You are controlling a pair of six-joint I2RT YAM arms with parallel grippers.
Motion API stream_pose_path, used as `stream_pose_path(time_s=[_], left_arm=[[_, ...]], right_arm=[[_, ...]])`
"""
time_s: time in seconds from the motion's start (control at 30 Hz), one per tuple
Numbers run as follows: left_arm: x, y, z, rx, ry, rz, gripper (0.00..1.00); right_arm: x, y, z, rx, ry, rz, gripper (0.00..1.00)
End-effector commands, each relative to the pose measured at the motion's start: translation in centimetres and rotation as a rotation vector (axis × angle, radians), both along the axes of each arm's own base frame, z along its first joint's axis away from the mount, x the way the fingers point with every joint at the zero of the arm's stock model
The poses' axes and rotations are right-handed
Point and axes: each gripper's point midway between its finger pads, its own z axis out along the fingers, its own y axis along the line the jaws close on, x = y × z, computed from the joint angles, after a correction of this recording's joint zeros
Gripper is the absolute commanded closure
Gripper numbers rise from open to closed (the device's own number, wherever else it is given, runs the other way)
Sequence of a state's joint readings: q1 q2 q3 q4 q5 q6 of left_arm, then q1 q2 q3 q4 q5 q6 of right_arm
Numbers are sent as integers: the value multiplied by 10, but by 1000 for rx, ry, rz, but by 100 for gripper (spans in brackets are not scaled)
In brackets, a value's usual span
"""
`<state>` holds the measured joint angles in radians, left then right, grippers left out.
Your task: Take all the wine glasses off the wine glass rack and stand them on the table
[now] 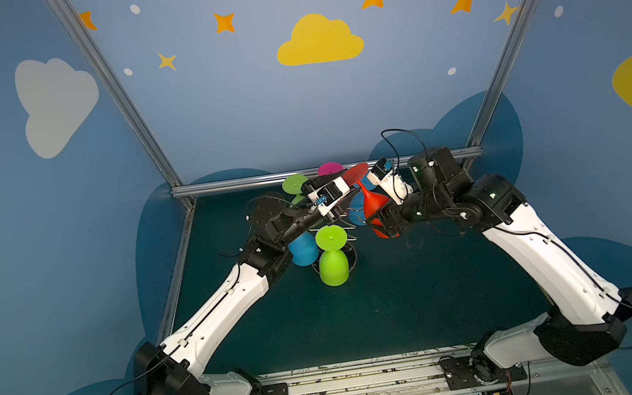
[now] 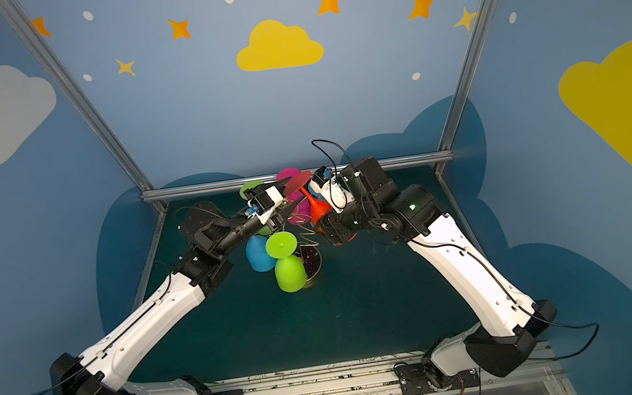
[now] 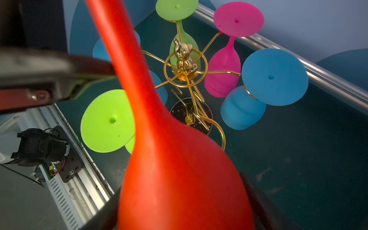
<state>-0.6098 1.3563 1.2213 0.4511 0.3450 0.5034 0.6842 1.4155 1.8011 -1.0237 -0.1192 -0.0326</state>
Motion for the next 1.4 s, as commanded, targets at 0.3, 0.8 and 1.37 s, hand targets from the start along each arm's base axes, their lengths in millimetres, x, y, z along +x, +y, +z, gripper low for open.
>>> stream_pose_path(time_s=[0.3,0.8,1.37], left_arm=[[-4,4,20,-17,-68,25,83],[4,21,25,-99,7,116,97],[19,54,-5,-329,423,214,97]], right_arm=[[-4,5,2,12,14,6,100],[-8,6,29,144,-92,23,19],[-50,-67,125,686,-317,-27,14]])
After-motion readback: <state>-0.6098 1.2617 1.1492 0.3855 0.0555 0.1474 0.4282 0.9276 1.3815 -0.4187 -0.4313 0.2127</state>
